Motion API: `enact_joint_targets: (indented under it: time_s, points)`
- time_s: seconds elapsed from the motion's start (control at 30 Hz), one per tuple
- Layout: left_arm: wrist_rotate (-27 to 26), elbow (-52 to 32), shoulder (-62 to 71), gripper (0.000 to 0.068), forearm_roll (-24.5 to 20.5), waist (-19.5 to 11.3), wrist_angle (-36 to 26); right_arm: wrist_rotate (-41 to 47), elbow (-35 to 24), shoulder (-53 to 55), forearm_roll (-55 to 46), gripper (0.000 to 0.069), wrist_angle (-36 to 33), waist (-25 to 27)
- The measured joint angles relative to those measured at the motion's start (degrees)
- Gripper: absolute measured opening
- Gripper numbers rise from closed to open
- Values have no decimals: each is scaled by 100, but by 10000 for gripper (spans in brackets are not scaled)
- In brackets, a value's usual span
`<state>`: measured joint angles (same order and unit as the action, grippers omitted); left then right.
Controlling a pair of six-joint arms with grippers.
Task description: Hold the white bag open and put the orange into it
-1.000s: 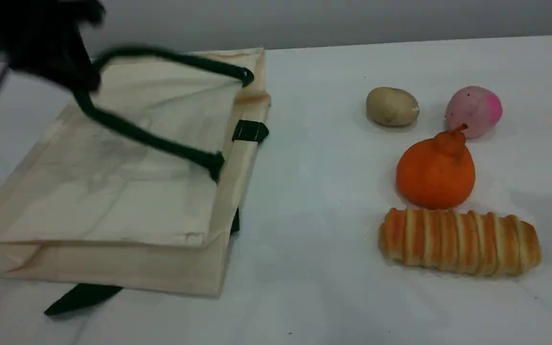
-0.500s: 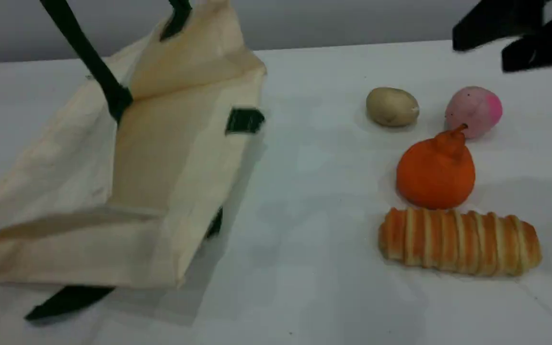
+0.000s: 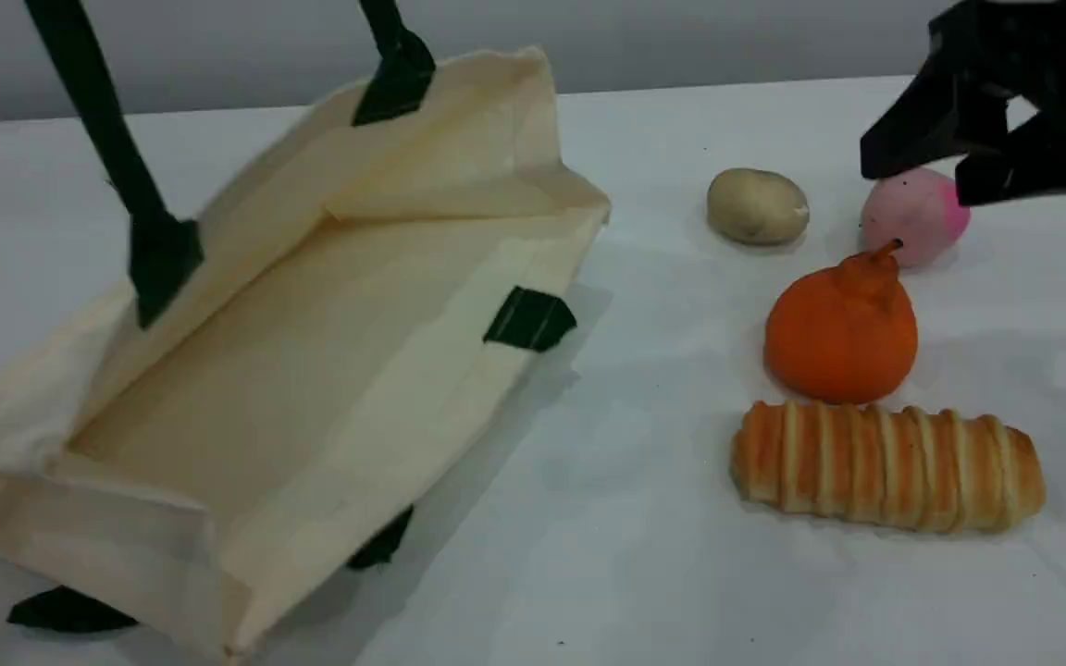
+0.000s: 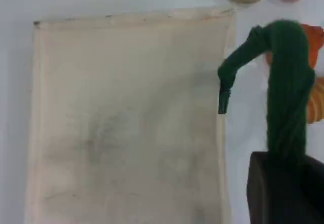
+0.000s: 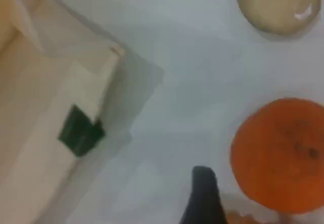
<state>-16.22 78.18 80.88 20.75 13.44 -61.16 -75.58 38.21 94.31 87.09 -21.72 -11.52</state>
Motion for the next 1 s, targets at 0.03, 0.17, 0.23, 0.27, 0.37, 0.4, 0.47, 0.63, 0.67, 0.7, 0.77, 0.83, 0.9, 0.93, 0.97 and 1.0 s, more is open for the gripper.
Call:
enact_joint_targets:
  time_s: [0.03, 0.17, 0.23, 0.27, 0.37, 0.4, 0.47, 0.63, 0.67, 0.7, 0.77, 0.83, 0.9, 0.93, 0.97, 1.0]
  points:
    - [57, 100, 5, 76, -10, 0, -4, -130, 0, 50, 122, 511, 28, 0]
    - [91, 376, 5, 76, 15, 0, -21, -687, 0, 314, 681, 511, -14, 0]
    - [117, 376, 5, 76, 15, 0, -34, -981, 0, 490, 943, 511, -24, 0]
    - [117, 376, 10, 76, 28, 0, -39, -1118, 0, 567, 1076, 511, -24, 0]
    - [111, 376, 10, 76, 98, 0, -39, -1434, 61, 854, 1296, 511, -24, 0]
    - [111, 376, 10, 76, 99, 0, -39, -1448, 90, 927, 1302, 511, -24, 0]
    - [111, 376, 10, 76, 93, 0, -39, -1448, 139, 1096, 1298, 511, -39, 0]
    - [2, 376, 10, 76, 228, 0, -133, -1448, 173, 1368, 1290, 511, -134, 0]
    - [2, 376, 10, 76, 235, 0, -133, -1448, 180, 1399, 1290, 511, -142, 0]
    - [2, 376, 18, 76, 222, 0, -133, -1448, 180, 1401, 1290, 511, -146, 0]
    - [2, 376, 54, 76, 210, 15, -118, -1441, 247, 1415, 1290, 511, -204, 0]
    - [-38, 376, 119, 76, 195, 115, -67, -1441, 344, 1484, 1290, 511, -219, 0]
    - [-127, 376, 191, 76, 194, 275, 39, -1435, 414, 1534, 1296, 511, -214, 0]
    - [-139, 376, 229, 76, 194, 326, 64, -1435, 421, 1564, 1289, 511, -203, 0]
    - [-139, 376, 278, 76, 194, 347, 51, -1435, 434, 1608, 1289, 511, -179, 0]
    - [-139, 376, 305, 76, 207, 347, 43, -1435, 453, 1649, 1289, 511, -148, 0]
